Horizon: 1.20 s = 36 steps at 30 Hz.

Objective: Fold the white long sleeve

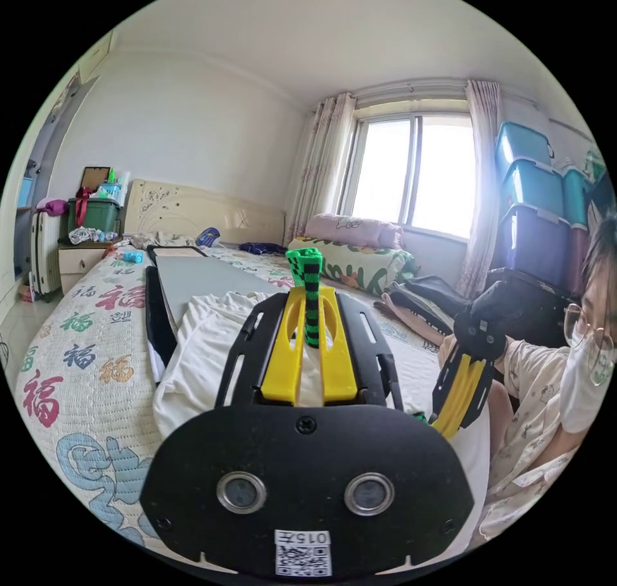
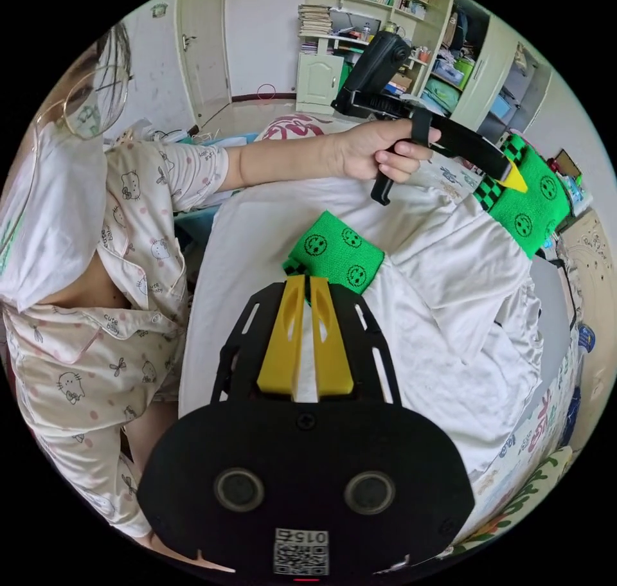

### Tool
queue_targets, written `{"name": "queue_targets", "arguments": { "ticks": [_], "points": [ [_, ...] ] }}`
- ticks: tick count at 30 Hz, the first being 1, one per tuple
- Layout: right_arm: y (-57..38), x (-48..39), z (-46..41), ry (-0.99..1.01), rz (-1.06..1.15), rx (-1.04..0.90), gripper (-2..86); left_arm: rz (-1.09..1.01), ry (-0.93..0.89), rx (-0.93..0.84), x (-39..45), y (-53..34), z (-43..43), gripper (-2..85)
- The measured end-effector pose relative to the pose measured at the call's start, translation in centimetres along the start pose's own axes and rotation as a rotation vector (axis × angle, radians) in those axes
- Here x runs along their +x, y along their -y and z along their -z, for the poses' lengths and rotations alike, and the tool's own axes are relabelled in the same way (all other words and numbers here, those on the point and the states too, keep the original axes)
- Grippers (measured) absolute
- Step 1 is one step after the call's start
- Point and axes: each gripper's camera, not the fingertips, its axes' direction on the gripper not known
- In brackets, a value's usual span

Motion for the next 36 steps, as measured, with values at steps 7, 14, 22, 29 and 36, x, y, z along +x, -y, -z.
{"name": "queue_targets", "arguments": {
  "ticks": [7, 14, 22, 29, 36],
  "points": [
    [4.3, 4.5, 1.4, -0.040, -0.125, 0.154, -0.6, 0.055, 0.004, 0.029, -2.7, -3.2, 3.6, 1.4],
    [-6.0, 22.3, 14.9, -0.608, -0.764, 0.408, -0.8, 0.334, 0.426, 0.362, -14.0, -7.1, 21.8, 2.8],
    [-23.1, 27.4, 26.8, -1.335, -1.473, 0.332, -0.4, 0.763, 1.134, 0.623, -19.5, -18.6, 38.6, 16.8],
    [-12.4, 29.4, 21.2, -1.128, -1.174, 0.347, -0.1, 0.585, 1.292, 0.574, -14.4, -13.3, 31.1, 15.8],
    [1.7, 39.2, 9.8, -0.638, -0.926, 0.267, -0.9, 0.002, 0.817, 0.309, -9.3, 0.3, 9.6, 2.3]
  ]
}}
